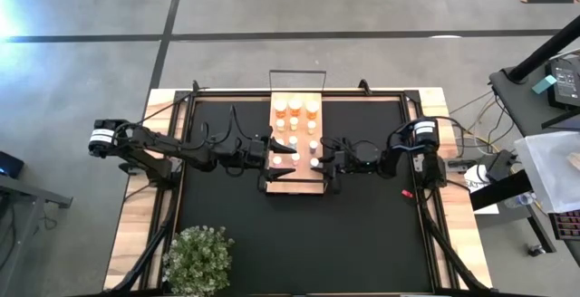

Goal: Pick and place medicine bottles onto shelf by color
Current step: Put the pink medicine bottle on the shelf aligned with the other pink medicine bottles

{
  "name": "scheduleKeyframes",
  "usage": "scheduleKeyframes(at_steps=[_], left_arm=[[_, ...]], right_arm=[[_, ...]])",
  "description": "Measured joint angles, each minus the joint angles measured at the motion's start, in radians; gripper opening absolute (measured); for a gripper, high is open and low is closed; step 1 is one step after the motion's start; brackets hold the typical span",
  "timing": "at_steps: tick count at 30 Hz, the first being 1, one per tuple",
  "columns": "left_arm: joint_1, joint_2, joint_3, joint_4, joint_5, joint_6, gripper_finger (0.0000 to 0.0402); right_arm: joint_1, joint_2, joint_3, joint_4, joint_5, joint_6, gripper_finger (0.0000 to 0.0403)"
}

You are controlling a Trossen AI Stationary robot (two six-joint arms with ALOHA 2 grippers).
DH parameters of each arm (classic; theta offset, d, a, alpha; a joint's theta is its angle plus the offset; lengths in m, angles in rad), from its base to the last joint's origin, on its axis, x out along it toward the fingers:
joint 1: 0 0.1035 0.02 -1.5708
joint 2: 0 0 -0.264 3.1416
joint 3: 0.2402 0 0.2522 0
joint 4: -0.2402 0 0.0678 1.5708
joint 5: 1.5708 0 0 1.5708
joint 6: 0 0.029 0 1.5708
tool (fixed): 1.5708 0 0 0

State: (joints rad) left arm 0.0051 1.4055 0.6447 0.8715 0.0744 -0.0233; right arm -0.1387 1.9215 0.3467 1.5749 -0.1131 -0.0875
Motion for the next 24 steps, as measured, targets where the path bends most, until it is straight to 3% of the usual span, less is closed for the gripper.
scheduleKeyframes(at_steps=[24], left_arm=[[0.0, 0.001, -0.011, -0.001, 0.0, 0.001, 0.0238]], right_arm=[[0.0, 0.007, 0.037, -0.006, 0.001, 0.028, 0.0127]])
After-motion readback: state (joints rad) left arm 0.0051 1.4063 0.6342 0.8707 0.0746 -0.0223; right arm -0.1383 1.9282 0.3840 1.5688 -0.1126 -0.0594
